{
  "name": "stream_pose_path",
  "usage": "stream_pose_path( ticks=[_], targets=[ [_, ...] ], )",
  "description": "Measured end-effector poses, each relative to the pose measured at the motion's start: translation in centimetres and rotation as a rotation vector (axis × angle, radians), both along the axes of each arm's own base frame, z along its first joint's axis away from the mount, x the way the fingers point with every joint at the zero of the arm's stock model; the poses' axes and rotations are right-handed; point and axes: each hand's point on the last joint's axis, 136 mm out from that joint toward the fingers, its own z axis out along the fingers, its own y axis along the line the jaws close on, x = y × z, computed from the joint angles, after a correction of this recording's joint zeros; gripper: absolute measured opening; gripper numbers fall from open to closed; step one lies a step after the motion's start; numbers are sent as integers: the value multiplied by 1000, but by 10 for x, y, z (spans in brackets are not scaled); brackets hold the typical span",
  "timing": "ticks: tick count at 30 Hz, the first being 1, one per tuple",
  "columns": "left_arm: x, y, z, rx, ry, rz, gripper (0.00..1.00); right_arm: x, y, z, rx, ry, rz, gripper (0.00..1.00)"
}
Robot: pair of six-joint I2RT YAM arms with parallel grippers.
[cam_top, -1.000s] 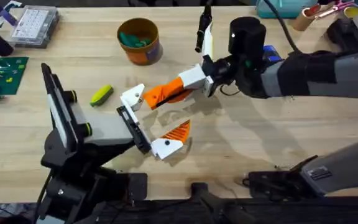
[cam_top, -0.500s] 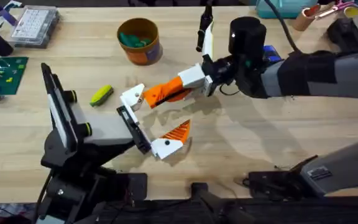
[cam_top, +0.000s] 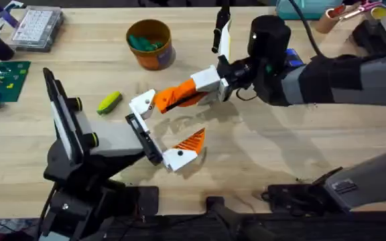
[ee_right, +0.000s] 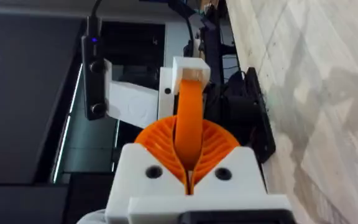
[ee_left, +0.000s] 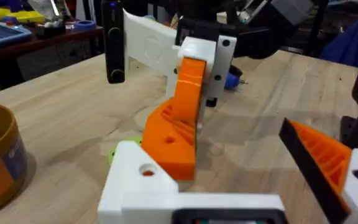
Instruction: Pick up the gripper from the table and insert it into the empty holder that is missing its gripper. Then pick up a screw, insert it into the mounting hole, and use the screwdriver to tighten it. Finally, clean up the table by picking up the vegetable and placing it into the bucket.
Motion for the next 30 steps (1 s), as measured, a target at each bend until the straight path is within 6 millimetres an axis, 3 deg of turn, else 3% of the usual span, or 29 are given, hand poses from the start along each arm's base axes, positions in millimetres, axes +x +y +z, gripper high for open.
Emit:
stream_pose_path(
  ticks=[12,22,30],
  targets=[
    [0,0,-1,1,3,0,988,3,2,-1,-10,11,-22,21],
    [8,6,-1,-1,10,52,988,5,18,-4,-29,-3,-75,20],
    [9,6,-1,-8,21,61,988,5,20,-8,-43,11,-83,21]
  ],
)
